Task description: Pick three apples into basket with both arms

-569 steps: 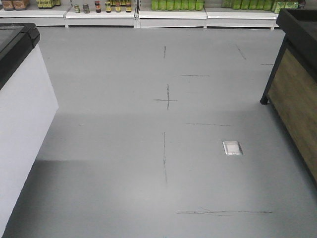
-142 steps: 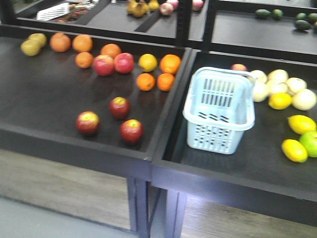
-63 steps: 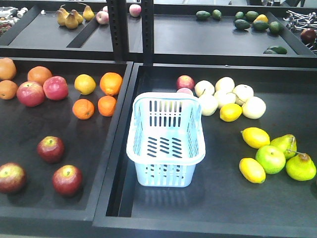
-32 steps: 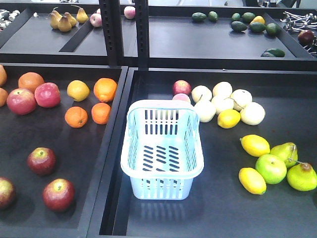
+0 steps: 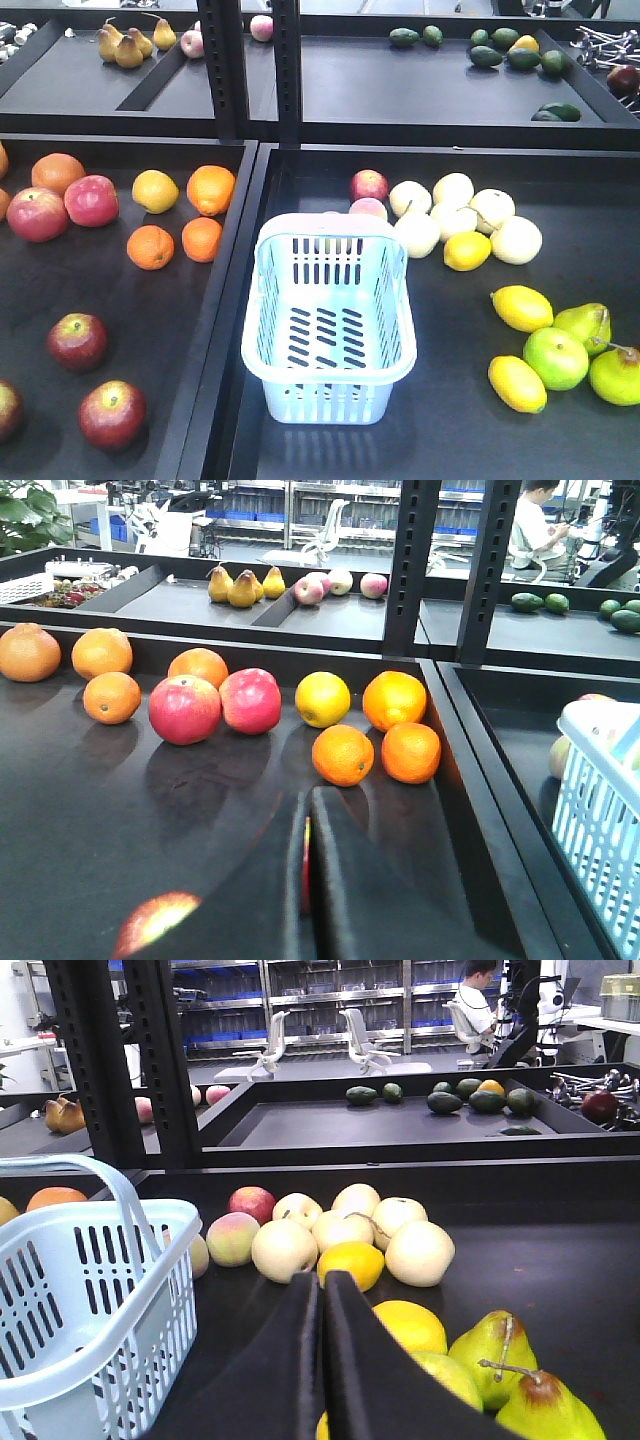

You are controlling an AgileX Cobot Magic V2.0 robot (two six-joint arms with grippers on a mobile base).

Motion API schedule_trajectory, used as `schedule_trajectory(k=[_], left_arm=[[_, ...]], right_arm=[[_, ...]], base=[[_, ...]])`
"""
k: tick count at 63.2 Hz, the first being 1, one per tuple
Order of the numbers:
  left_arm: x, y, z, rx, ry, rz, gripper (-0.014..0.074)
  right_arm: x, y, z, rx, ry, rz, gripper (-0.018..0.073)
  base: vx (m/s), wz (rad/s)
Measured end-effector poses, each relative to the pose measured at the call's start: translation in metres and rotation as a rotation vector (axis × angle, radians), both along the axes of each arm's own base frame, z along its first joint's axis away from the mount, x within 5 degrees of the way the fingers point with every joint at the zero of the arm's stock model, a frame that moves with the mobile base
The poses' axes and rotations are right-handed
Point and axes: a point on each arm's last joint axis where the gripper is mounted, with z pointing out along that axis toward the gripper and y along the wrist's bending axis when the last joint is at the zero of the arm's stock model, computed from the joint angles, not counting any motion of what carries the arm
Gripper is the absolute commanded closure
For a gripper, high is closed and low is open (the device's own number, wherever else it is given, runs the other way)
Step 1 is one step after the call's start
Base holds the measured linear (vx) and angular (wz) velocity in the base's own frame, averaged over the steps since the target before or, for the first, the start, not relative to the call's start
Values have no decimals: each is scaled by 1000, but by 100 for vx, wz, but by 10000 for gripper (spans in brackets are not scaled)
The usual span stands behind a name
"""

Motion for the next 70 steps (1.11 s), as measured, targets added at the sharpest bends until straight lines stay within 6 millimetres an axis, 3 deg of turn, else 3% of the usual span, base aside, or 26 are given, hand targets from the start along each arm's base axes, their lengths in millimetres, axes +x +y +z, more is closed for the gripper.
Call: schedule_trajectory(k=[70], left_arm=[[0,0,0,0,0,0,603]], right_arm=[[0,0,0,0,0,0,564]], base=[[2,0]])
